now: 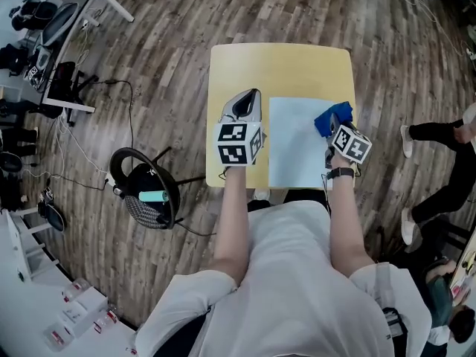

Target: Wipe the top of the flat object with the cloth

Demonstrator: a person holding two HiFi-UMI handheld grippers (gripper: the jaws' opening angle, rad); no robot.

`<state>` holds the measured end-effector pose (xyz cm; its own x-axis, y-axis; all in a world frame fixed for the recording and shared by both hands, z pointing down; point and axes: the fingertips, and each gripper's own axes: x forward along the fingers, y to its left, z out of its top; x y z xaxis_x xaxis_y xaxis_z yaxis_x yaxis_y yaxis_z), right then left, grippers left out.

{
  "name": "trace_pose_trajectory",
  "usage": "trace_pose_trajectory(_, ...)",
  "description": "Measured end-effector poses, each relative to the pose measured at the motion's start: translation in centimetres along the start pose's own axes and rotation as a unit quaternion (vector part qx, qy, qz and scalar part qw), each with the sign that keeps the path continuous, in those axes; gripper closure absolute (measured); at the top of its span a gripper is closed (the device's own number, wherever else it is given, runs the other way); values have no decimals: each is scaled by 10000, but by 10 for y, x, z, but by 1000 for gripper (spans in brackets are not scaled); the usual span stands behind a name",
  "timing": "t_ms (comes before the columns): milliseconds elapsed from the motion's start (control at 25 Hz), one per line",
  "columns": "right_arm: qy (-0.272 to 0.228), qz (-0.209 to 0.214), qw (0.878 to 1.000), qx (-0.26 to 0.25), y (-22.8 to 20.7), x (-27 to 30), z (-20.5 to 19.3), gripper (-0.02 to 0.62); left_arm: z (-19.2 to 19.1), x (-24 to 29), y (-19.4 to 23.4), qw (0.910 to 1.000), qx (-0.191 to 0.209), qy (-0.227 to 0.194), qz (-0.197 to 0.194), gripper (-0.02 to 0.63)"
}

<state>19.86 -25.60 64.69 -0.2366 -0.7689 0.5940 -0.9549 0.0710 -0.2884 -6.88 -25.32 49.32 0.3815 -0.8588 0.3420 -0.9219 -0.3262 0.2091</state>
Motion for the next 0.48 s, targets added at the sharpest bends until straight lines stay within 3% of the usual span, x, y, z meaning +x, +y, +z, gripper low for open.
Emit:
trace_pose_trajectory(120,-88,-447,9989,-137,-28,-12,1,528,3,2,-7,10000,40,-12,-52,600)
trace_pose_trajectory(240,-136,-621,9980,-71,-43,-19,2,529,6,1,-7,10000,67,-27,-62,601)
trace_pose_trajectory(360,-176,-601,9980,3,-39,-22,4,528,7,-4,-4,10000,73,-43,-34,601)
trace_pose_trajectory(480,-260,-302,9992,-19,-13,-21,10,528,7,-7,-3,10000,74,-55,3,601)
